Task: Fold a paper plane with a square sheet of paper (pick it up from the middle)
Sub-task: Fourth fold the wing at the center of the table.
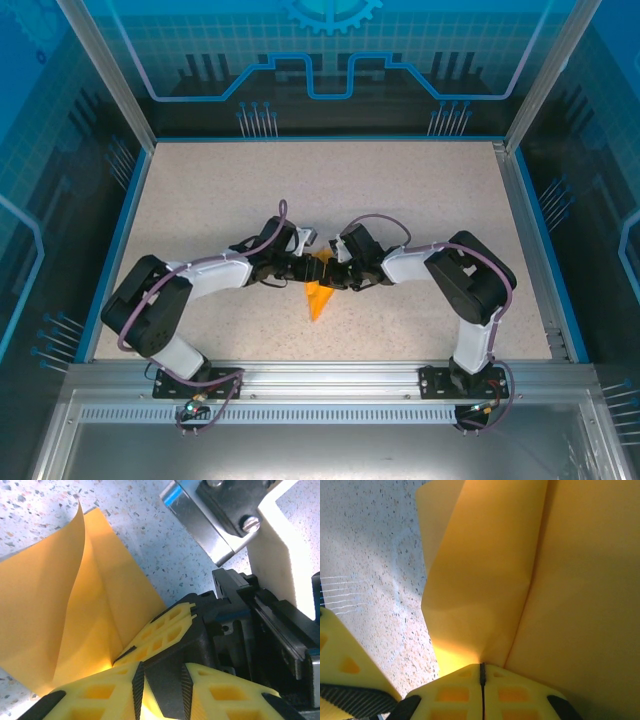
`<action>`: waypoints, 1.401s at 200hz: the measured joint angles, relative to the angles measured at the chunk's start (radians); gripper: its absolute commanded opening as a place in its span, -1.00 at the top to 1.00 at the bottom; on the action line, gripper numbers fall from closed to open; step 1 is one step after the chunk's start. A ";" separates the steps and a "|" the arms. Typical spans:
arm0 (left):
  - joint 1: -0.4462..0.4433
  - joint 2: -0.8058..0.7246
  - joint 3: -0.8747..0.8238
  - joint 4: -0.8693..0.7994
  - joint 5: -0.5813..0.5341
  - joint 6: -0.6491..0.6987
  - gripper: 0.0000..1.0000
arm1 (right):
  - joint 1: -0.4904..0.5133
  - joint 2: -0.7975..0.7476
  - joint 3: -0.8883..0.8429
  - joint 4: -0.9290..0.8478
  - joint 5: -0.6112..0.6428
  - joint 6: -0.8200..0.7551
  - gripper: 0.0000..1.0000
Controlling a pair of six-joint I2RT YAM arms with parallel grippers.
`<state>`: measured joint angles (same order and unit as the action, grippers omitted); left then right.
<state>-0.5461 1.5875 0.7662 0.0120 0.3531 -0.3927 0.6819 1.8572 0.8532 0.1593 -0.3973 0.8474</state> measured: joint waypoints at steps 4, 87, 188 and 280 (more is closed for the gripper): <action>0.000 0.002 0.001 0.000 0.003 0.000 0.42 | 0.000 0.000 0.000 0.000 0.000 0.001 0.87; 0.037 0.036 0.018 0.008 0.071 -0.004 0.51 | -0.002 0.000 -0.015 0.032 0.001 0.031 0.89; 0.124 0.047 -0.056 0.073 0.043 -0.077 0.27 | 0.007 0.000 -0.016 0.048 0.004 -0.003 0.90; 0.129 0.090 -0.036 0.024 0.039 -0.080 0.38 | 0.011 0.000 -0.018 0.053 0.011 -0.003 0.90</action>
<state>-0.4168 1.6775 0.7303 0.0364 0.3923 -0.4732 0.6933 1.8572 0.8349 0.2119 -0.3859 0.8444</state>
